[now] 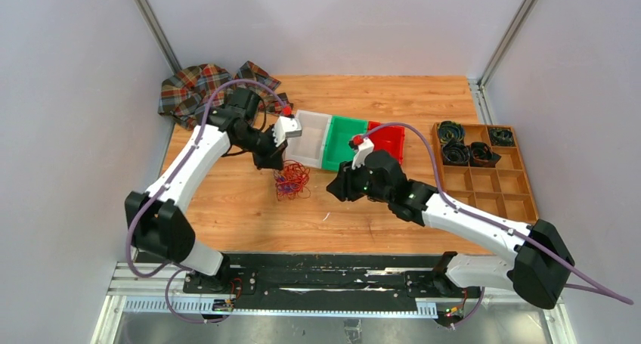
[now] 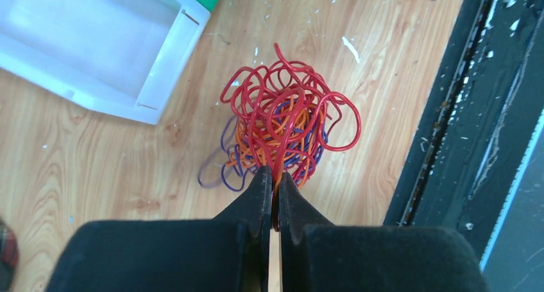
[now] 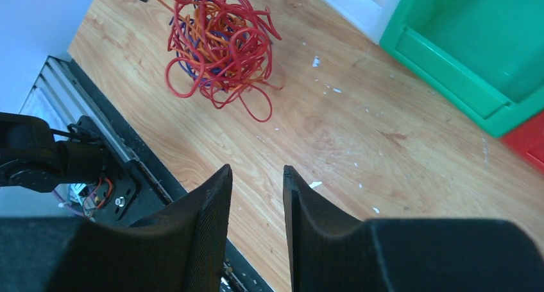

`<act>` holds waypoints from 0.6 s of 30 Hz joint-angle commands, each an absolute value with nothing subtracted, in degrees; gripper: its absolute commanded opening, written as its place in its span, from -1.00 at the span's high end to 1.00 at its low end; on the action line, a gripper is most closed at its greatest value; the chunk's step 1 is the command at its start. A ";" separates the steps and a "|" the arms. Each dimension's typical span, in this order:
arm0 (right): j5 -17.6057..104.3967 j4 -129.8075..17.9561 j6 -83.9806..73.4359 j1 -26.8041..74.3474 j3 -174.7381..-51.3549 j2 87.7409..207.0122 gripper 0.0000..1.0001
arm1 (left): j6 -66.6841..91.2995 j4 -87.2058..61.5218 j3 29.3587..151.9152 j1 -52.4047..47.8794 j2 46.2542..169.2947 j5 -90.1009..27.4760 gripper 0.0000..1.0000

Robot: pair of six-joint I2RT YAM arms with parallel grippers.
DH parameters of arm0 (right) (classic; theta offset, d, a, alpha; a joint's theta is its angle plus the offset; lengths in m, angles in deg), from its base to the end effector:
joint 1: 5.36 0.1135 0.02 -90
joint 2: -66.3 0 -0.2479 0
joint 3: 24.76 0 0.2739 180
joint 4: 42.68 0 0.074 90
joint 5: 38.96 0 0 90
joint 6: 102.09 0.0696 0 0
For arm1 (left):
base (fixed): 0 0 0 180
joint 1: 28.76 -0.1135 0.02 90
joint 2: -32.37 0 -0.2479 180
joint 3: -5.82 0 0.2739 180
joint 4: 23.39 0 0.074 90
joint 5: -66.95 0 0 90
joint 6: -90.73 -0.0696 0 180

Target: Untangle the cables

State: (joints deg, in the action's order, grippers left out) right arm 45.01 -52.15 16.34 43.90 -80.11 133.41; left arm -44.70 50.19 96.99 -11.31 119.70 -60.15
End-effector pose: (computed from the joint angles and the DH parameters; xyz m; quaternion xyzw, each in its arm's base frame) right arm 0.2067 0.2512 0.2342 -0.1782 0.8052 0.3875 0.4120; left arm 0.2990 -0.1380 0.2580 0.5345 0.7671 -0.2636 0.2375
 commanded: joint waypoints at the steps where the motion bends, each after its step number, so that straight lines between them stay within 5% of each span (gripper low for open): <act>1: 45.29 -48.78 14.66 46.48 -84.28 134.85 0.17 | -39.67 56.03 98.03 -10.56 114.51 -61.06 0.99; 6: 44.87 -46.17 13.44 48.25 -87.81 136.77 -0.25 | -36.14 56.23 98.51 -10.06 110.50 -62.72 0.99; 18: 42.75 -39.49 12.67 51.07 -91.92 141.27 -0.33 | -31.85 56.23 98.40 -9.43 106.32 -66.38 0.99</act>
State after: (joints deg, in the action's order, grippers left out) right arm 43.51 -42.84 13.85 49.63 -89.44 139.72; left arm -34.01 55.63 97.64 -9.93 108.94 -62.82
